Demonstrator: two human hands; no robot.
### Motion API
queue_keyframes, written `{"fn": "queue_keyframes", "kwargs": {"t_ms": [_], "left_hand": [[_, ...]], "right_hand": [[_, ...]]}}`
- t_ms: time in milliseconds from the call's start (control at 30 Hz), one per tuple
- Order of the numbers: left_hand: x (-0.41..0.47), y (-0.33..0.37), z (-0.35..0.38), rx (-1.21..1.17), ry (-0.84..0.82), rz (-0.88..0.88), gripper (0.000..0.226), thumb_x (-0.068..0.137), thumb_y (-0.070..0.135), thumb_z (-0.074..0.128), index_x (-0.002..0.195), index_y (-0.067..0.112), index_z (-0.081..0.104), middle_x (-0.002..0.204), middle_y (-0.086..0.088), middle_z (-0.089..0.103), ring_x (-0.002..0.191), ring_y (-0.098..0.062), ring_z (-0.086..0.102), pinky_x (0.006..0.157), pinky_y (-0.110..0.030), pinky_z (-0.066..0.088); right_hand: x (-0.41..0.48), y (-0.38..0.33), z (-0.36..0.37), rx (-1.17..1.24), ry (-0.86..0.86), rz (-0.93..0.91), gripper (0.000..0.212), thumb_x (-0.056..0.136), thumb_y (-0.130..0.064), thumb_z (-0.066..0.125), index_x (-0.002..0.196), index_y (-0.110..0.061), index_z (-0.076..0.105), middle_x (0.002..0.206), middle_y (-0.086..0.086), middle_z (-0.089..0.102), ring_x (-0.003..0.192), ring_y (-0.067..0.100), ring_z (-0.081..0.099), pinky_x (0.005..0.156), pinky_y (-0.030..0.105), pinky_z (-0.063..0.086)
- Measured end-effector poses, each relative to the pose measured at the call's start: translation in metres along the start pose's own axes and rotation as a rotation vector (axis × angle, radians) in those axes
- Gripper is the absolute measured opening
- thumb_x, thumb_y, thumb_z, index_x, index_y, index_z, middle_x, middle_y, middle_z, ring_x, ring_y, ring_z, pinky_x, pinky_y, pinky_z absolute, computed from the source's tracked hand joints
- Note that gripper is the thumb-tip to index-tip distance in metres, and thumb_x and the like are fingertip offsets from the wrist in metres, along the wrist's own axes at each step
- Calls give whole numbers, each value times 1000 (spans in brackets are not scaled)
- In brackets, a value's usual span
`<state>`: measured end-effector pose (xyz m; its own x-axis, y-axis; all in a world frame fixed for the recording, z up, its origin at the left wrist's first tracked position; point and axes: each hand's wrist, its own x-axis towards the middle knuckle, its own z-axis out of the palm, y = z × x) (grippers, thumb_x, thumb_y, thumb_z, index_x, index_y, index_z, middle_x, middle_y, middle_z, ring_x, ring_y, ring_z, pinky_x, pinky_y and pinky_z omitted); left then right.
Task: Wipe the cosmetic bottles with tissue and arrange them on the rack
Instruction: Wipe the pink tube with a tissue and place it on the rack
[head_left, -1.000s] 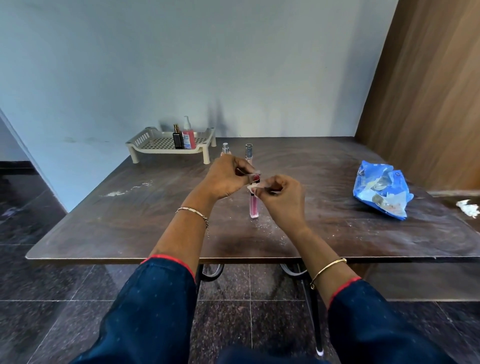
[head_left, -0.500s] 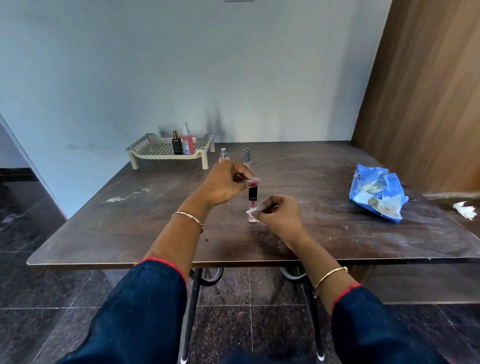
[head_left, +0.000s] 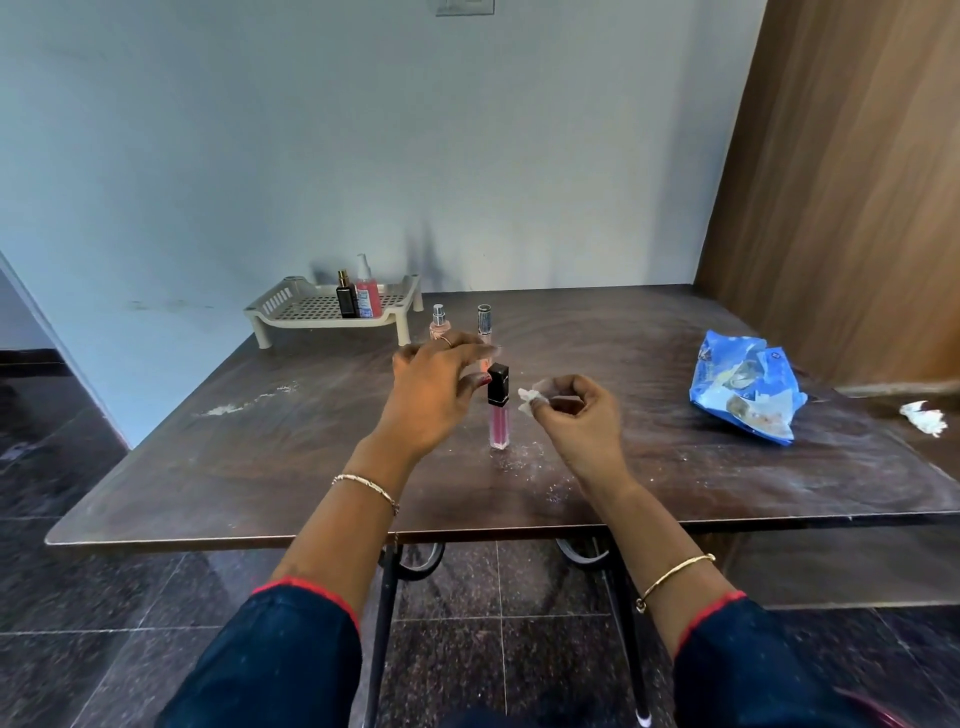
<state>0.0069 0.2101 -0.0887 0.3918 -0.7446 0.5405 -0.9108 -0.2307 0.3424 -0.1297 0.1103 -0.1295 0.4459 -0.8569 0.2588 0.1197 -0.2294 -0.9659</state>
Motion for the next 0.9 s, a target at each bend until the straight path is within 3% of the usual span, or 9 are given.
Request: {"fn": "queue_keyframes", "kwargs": {"t_ms": [167, 300, 500, 600, 700, 800, 900], "left_hand": [[-7, 1, 7, 142, 137, 66, 28, 89, 22, 61, 112, 38, 66, 115, 19, 65, 112, -8, 55, 100, -40, 21], [-11, 2, 14, 59, 136, -23, 25, 90, 24, 61, 109, 38, 68, 116, 20, 64, 114, -6, 53, 102, -41, 22], [-5, 4, 13, -118, 120, -182, 18, 87, 30, 65, 103, 35, 70, 112, 19, 67, 114, -5, 53, 98, -31, 19], [0, 4, 12, -219, 96, -225, 15, 84, 30, 69, 90, 44, 69, 97, 18, 71, 105, -6, 60, 106, -39, 27], [3, -3, 13, -394, 23, -285, 23, 77, 33, 75, 72, 53, 64, 81, 23, 69, 93, -5, 63, 105, -48, 35], [6, -10, 12, -499, -49, -258, 17, 71, 39, 72, 84, 49, 68, 85, 24, 70, 90, -7, 63, 100, -53, 40], [9, -8, 5, -539, -143, -200, 25, 81, 19, 71, 95, 39, 69, 99, 19, 70, 95, -8, 61, 100, -48, 43]], "right_hand": [[6, -9, 12, 51, 42, -57, 13, 81, -1, 69, 87, -13, 68, 88, 4, 71, 79, 8, 67, 70, 12, 50], [11, -11, 23, 28, 6, -105, 17, 84, -2, 65, 88, -18, 68, 91, 2, 70, 86, 11, 67, 75, 15, 52], [14, -10, 23, -425, -78, -490, 12, 84, -3, 64, 92, -8, 72, 93, -1, 67, 82, 14, 64, 76, 28, 55], [19, -13, 17, -651, -152, -661, 13, 84, -6, 65, 96, -6, 70, 93, 4, 65, 82, 22, 63, 73, 39, 54], [20, -25, 14, -798, -195, -727, 11, 84, -4, 64, 93, -5, 69, 90, 6, 63, 76, 23, 59, 68, 34, 49], [24, -39, 13, -860, -264, -759, 12, 83, -2, 61, 91, -5, 69, 88, 6, 62, 74, 22, 57, 65, 27, 37], [29, -48, 10, -896, -327, -758, 11, 82, 1, 58, 87, -5, 67, 81, 3, 56, 70, 15, 45, 64, 20, 24]]}}
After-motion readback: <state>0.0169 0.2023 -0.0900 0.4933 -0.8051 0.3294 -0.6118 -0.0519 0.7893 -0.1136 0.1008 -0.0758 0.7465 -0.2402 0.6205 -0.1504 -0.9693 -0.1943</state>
